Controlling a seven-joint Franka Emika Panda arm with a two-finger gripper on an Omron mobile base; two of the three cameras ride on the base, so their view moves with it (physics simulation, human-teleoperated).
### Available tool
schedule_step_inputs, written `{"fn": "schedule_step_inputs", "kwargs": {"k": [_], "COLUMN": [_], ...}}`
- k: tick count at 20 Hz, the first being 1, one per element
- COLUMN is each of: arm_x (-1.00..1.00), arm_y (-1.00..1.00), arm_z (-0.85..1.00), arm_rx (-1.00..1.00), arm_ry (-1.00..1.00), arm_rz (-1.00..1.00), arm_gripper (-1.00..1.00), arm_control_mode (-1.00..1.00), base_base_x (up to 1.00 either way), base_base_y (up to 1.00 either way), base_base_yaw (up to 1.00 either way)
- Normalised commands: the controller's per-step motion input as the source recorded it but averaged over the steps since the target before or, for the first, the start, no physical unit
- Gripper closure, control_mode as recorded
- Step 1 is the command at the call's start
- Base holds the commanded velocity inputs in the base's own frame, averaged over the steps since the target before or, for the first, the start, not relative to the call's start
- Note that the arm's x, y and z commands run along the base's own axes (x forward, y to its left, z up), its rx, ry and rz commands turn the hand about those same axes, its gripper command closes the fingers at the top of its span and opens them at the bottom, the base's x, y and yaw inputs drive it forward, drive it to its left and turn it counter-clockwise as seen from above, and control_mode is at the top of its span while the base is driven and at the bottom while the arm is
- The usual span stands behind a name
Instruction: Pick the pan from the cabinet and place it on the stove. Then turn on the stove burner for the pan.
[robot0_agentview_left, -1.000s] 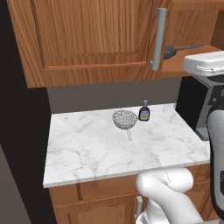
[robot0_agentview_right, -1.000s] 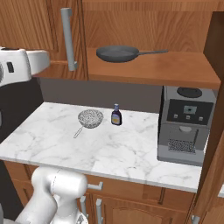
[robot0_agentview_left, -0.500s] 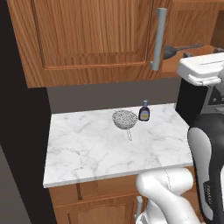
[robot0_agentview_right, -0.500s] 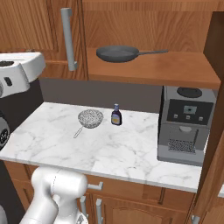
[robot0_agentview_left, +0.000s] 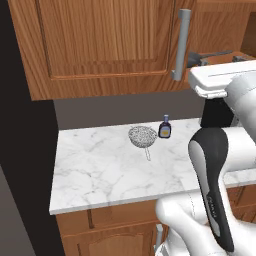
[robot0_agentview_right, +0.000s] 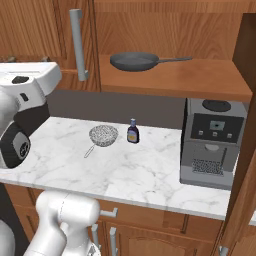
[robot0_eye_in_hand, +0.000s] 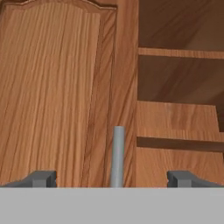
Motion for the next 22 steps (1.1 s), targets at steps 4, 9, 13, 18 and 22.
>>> {"fn": "schedule_step_inputs", "kwargs": {"k": [4, 9, 13, 18, 22], "arm_x": [0.42, 0.35, 0.23, 0.26, 0.3], "arm_y": [-0.1, -0.1, -0.16, 0.0, 0.0], "arm_z": [0.0, 0.0, -0.02, -0.07, -0.1], "arm_rx": [0.0, 0.0, 0.04, 0.05, 0.06], "arm_ry": [0.0, 0.0, 0.0, 0.0, 0.0], "arm_rz": [-0.07, -0.04, 0.0, 0.0, 0.0], "arm_gripper": [-1.0, -1.0, -1.0, -1.0, -1.0], "arm_control_mode": [-1.0, -1.0, -1.0, -1.0, -1.0], "base_base_x": [0.0, 0.0, 0.0, 0.0, 0.0], "base_base_y": [0.0, 0.0, 0.0, 0.0, 0.0], "base_base_yaw": [0.0, 0.0, 0.0, 0.0, 0.0]}}
